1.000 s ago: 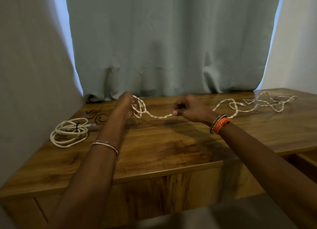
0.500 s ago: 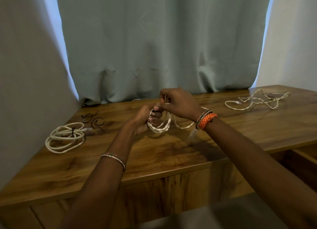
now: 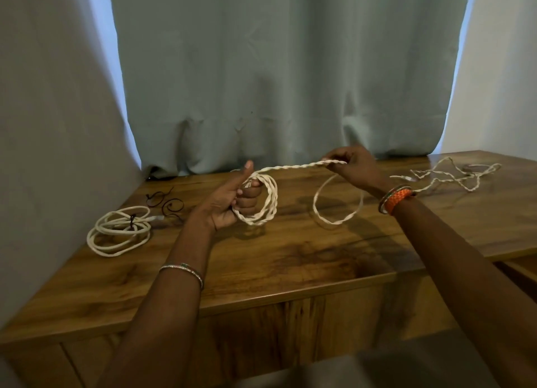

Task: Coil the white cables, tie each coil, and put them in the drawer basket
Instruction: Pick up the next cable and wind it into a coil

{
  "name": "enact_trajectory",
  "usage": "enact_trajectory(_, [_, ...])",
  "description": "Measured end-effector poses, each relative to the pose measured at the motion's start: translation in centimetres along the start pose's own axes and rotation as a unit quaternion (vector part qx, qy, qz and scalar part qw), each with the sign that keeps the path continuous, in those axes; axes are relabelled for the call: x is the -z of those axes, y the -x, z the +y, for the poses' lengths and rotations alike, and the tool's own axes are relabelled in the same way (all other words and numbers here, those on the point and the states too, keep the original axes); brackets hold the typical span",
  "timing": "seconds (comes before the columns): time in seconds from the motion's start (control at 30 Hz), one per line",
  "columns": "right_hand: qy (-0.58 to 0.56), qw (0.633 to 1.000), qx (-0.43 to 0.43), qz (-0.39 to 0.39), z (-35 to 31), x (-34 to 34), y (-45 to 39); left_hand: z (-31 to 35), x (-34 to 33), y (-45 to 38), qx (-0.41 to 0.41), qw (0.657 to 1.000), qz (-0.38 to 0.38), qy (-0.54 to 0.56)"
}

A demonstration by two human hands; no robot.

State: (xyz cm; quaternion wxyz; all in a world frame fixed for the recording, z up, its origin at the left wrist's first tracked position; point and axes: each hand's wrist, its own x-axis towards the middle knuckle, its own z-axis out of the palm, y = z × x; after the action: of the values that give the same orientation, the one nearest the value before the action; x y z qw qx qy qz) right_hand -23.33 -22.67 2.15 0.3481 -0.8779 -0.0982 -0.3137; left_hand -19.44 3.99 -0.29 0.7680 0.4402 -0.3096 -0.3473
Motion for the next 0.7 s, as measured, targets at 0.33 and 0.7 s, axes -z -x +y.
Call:
enact_trajectory(0.33, [0.308, 0.941, -0.118, 0.073, 2.8, 2.0, 1.4, 0.8, 2.6, -0.6, -0.145, 0.953, 0.129, 0.232])
enact_trajectory(0.7, [0.368, 0.884, -0.268, -0.105, -0.7, 0.1, 0.3, 0.0, 3.5, -1.2, -0.24, 0.832, 0.483, 0.128])
